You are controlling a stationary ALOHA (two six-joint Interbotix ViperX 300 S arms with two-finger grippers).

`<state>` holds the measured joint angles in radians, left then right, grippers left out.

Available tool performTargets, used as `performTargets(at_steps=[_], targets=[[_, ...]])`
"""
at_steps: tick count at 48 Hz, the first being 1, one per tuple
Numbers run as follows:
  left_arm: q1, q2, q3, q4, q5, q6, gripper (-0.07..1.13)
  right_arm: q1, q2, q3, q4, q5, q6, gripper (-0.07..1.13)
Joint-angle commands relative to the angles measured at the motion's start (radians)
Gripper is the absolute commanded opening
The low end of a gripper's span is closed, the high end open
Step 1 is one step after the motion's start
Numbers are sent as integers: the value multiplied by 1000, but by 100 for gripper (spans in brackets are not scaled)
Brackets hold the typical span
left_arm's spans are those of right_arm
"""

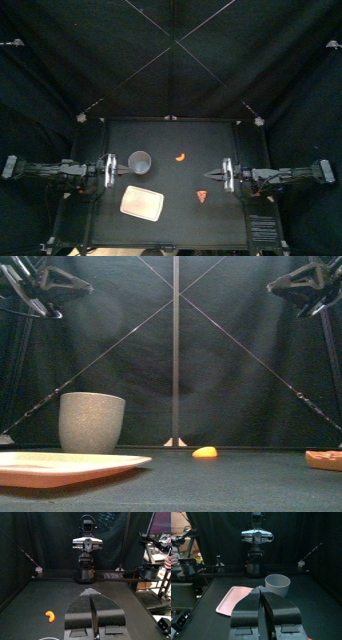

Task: Pick the tangerine then place it on the pink plate
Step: Pick the tangerine

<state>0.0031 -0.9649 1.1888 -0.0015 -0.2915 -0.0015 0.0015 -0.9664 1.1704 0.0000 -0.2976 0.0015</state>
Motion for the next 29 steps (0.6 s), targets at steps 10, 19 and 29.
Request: performTargets(at_steps=[10,19,29], targets=[[32,14,-15,-2,34,5,9,-95,164,-6,-3,31,0,15],[67,14,-14,-2,34,5,9,-227,330,-52,-20,100,2,56],[86,14,-12,-2,34,6,9,-293,515,-163,-78,239,-18,101]])
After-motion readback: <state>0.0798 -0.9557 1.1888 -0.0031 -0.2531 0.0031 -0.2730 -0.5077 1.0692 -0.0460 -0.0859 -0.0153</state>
